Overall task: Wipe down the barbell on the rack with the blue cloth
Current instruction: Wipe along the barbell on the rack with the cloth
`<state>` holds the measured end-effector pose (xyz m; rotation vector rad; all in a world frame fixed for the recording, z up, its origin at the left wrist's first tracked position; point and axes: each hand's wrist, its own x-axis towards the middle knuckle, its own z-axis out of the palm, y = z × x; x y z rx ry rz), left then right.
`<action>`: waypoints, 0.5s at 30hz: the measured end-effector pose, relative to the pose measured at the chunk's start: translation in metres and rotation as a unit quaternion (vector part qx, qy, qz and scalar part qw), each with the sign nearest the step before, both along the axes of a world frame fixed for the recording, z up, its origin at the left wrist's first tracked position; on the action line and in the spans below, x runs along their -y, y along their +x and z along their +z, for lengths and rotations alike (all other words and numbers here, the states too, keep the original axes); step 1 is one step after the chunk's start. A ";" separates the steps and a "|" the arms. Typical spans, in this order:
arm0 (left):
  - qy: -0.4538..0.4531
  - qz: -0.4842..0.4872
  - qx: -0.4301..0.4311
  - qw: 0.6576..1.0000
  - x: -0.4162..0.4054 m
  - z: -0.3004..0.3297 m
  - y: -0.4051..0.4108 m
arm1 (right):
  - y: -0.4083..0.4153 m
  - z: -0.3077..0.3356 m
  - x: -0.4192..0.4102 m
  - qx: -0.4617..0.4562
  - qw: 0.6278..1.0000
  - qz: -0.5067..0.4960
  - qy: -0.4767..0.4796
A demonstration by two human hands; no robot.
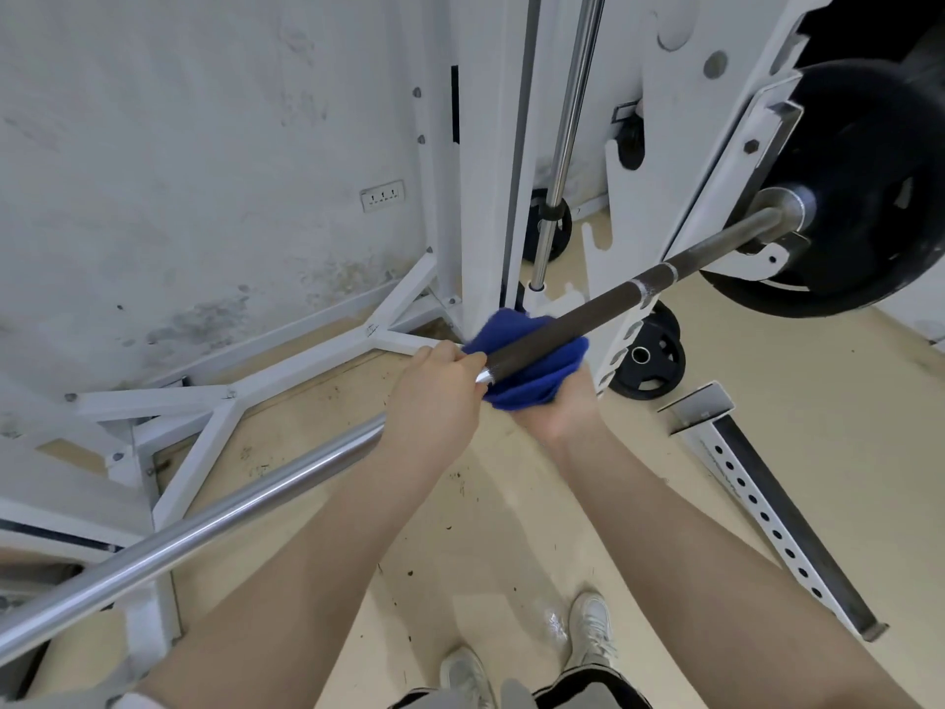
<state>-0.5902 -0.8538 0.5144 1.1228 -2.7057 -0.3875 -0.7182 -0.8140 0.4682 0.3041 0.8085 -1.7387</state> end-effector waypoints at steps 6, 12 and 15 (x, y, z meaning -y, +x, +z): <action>0.008 0.003 -0.001 1.000 0.003 0.003 -0.001 | -0.003 -0.004 -0.002 -0.030 0.998 0.029 0.050; 0.001 0.010 0.008 1.000 0.000 0.003 -0.002 | -0.005 0.003 0.021 -0.051 0.998 -0.015 0.021; 0.007 0.018 0.004 1.000 0.000 0.003 -0.004 | 0.030 -0.001 0.017 -0.191 0.974 0.069 0.104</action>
